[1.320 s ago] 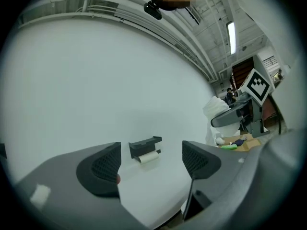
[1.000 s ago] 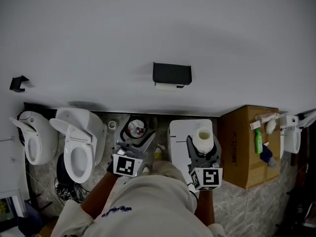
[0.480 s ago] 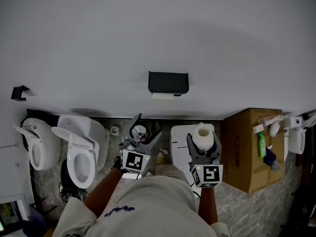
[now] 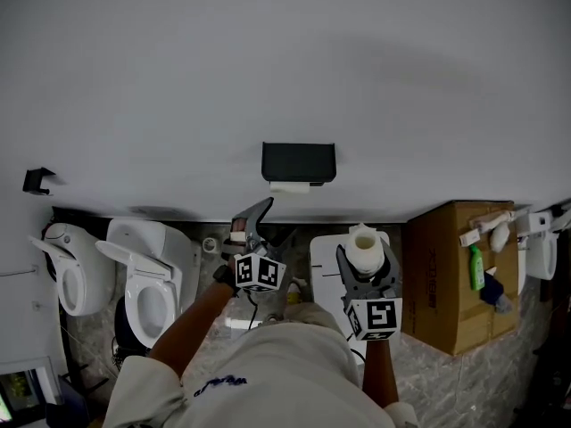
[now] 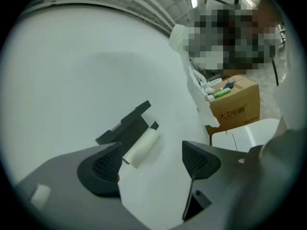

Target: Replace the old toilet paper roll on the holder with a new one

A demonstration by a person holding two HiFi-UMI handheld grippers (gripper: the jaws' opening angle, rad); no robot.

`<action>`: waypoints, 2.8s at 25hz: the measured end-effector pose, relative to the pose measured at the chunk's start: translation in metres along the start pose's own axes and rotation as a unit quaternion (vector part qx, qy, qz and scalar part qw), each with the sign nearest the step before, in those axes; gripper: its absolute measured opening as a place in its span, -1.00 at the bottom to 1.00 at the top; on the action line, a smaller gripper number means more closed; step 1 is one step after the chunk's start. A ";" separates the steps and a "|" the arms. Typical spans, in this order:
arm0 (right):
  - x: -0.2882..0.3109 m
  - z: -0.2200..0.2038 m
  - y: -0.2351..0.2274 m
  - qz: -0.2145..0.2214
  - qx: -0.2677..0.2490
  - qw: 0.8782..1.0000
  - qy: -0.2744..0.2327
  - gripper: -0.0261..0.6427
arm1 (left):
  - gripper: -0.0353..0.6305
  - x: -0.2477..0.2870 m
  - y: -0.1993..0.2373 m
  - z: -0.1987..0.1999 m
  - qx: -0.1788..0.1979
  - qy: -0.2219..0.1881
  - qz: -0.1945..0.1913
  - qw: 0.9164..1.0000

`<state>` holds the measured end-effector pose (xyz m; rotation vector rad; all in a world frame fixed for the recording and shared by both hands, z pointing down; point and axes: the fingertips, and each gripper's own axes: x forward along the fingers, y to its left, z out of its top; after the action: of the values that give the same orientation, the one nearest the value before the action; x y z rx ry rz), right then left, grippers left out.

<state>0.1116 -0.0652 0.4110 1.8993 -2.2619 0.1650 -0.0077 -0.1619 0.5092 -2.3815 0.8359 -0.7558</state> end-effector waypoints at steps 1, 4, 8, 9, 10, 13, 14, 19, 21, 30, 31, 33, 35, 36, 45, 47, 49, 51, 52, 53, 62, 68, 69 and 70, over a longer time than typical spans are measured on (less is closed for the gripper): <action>0.002 -0.001 -0.003 0.001 0.000 1.000 0.000 0.00 | 0.28 0.007 0.000 -0.002 0.009 0.004 0.002 1.000; 0.013 -0.001 -0.010 0.004 0.008 1.000 -0.002 0.00 | 0.28 0.024 0.002 -0.005 0.035 0.015 0.009 0.999; 0.025 0.002 -0.011 0.017 0.012 1.000 -0.006 0.00 | 0.28 0.041 0.003 -0.005 0.059 0.028 0.015 0.998; 0.028 0.002 -0.012 0.019 0.012 1.000 -0.006 0.00 | 0.28 0.046 0.005 -0.005 0.066 0.033 0.018 0.997; 0.030 0.002 -0.013 0.021 0.014 1.000 -0.007 0.00 | 0.27 0.051 0.007 -0.007 0.070 0.040 0.020 0.997; 0.037 0.004 -0.014 0.031 0.017 0.999 -0.014 0.00 | 0.22 0.061 0.014 -0.012 0.063 0.059 0.027 0.996; 0.040 0.005 -0.015 0.034 0.018 0.999 -0.017 0.00 | 0.21 0.063 0.017 -0.013 0.062 0.063 0.029 0.996; 0.059 0.004 -0.028 0.039 0.013 0.999 -0.027 0.00 | 0.17 0.074 0.019 -0.020 0.090 0.078 0.029 0.992; 0.064 0.003 -0.036 0.034 0.017 0.999 -0.031 0.00 | 0.17 0.079 0.020 -0.022 0.107 0.083 0.028 0.990; 0.071 -0.019 -0.066 0.011 0.053 0.998 -0.018 0.00 | -0.19 0.090 0.015 -0.013 0.181 0.094 0.033 0.978; 0.072 -0.020 -0.068 0.011 0.053 0.998 -0.018 0.00 | -0.20 0.092 0.014 -0.013 0.185 0.096 0.033 0.978; 0.073 -0.021 -0.071 0.013 0.050 0.998 -0.019 0.00 | -0.21 0.095 0.015 -0.013 0.188 0.100 0.036 0.976; 0.072 -0.022 -0.072 0.018 0.045 0.999 -0.017 0.00 | -0.20 0.095 0.016 -0.013 0.189 0.103 0.040 0.976; 0.071 -0.023 -0.071 0.021 0.043 0.999 -0.015 0.00 | -0.21 0.095 0.015 -0.013 0.190 0.104 0.041 0.975; 0.072 -0.025 -0.071 0.029 0.043 0.999 -0.014 0.00 | -0.21 0.094 0.015 -0.013 0.200 0.105 0.047 0.973; 0.072 -0.026 -0.070 0.031 0.043 0.999 -0.012 0.00 | -0.23 0.095 0.015 -0.013 0.210 0.104 0.052 0.971; 0.072 -0.027 -0.068 0.032 0.040 0.999 -0.010 0.00 | -0.24 0.096 0.016 -0.012 0.216 0.105 0.055 0.969; 0.071 -0.028 -0.068 0.031 0.039 0.999 -0.009 0.00 | -0.24 0.097 0.016 -0.011 0.219 0.105 0.054 0.969; 0.070 -0.028 -0.069 0.030 0.039 0.999 -0.009 0.00 | -0.24 0.097 0.015 -0.010 0.220 0.104 0.053 0.968; 0.069 -0.028 -0.069 0.028 0.040 0.999 -0.009 0.00 | -0.24 0.098 0.014 -0.009 0.220 0.104 0.052 0.968; 0.061 -0.028 -0.079 0.012 0.042 0.999 -0.010 0.00 | -0.25 0.107 0.007 0.001 0.228 0.107 0.047 0.967; 0.053 -0.027 -0.091 -0.004 0.028 1.000 -0.001 0.00 | -0.25 0.112 0.005 0.005 0.232 0.111 0.041 0.966; 0.052 -0.026 -0.092 -0.006 0.027 1.000 0.000 0.00 | -0.25 0.112 0.004 0.006 0.233 0.111 0.039 0.965; 0.050 -0.027 -0.094 -0.007 0.026 1.000 0.001 0.00 | -0.25 0.112 0.003 0.007 0.235 0.110 0.038 0.965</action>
<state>0.1972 -0.1249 0.4444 1.9403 -2.2631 0.2255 0.0689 -0.2377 0.5399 -1.8582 0.7311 -1.0678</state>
